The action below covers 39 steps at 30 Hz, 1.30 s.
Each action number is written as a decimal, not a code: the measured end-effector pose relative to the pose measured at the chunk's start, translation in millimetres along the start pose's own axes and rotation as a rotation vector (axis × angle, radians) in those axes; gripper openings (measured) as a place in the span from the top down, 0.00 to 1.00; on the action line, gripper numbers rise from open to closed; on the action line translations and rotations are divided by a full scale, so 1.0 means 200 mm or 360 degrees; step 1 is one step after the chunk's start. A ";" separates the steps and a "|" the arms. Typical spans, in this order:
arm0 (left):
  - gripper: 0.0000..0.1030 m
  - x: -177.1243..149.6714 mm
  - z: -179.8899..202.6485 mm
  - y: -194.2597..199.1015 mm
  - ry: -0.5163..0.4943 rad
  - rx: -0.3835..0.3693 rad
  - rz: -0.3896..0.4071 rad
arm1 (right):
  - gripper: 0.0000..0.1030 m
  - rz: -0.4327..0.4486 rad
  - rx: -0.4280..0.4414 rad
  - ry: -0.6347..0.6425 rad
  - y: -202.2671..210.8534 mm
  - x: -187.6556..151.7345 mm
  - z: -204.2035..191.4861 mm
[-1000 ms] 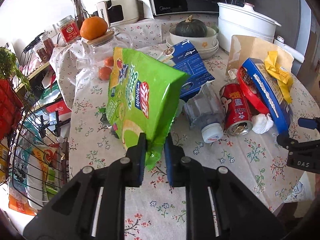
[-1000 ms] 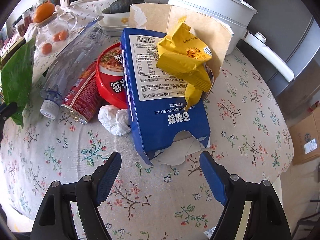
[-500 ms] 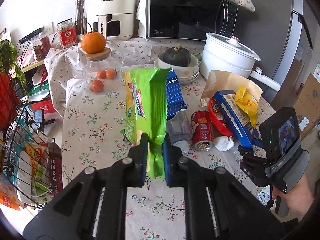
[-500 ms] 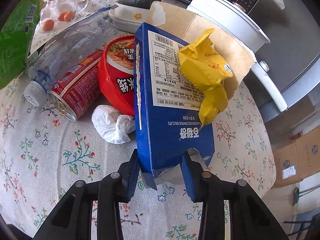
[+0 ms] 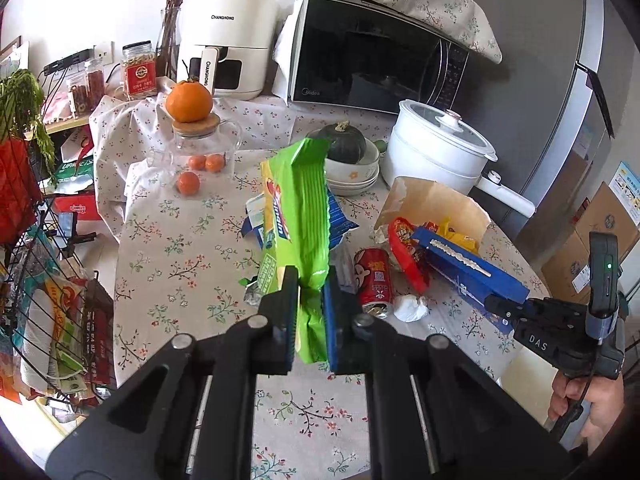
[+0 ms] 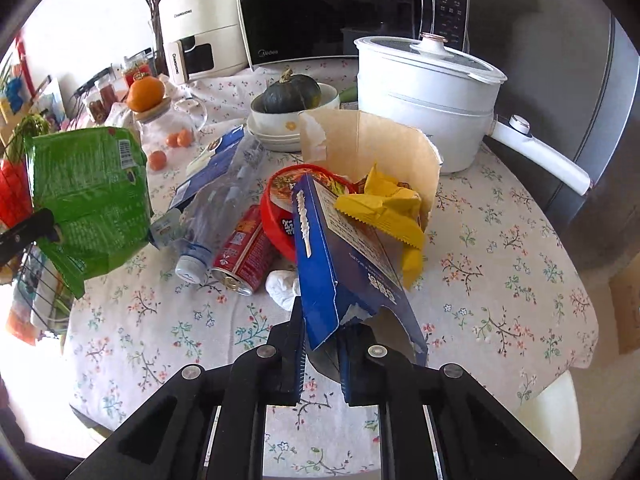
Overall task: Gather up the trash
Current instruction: 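Grasp the green chip bag with the left gripper while the right gripper grasps the blue nut box, then carry the green chip bag and blue nut box over the white bin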
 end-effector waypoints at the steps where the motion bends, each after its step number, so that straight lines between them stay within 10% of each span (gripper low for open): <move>1: 0.88 0.00 0.01 0.01 0.0004 -0.0010 0.0006 | 0.93 0.0018 0.0013 -0.0016 0.03 0.00 -0.01; 22: 0.91 -0.02 0.25 0.16 -0.0088 -0.0272 0.0112 | 0.98 0.0274 0.0106 -0.0216 0.46 -0.08 0.27; 39: 0.91 -0.22 0.72 0.09 -0.0248 -0.0627 -0.0128 | 0.98 0.0288 -0.0063 -0.0434 0.74 -0.37 0.67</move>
Point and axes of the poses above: each gripper's, at about its wrist camera, not at the fingertips, and y roughly against the way its jaws point, z to its right, x to its top, the point moved 1 cm from there along -y, roughly the way its jaws point, and after that the axes turned 10 degrees about y, right-handed, at the moved point
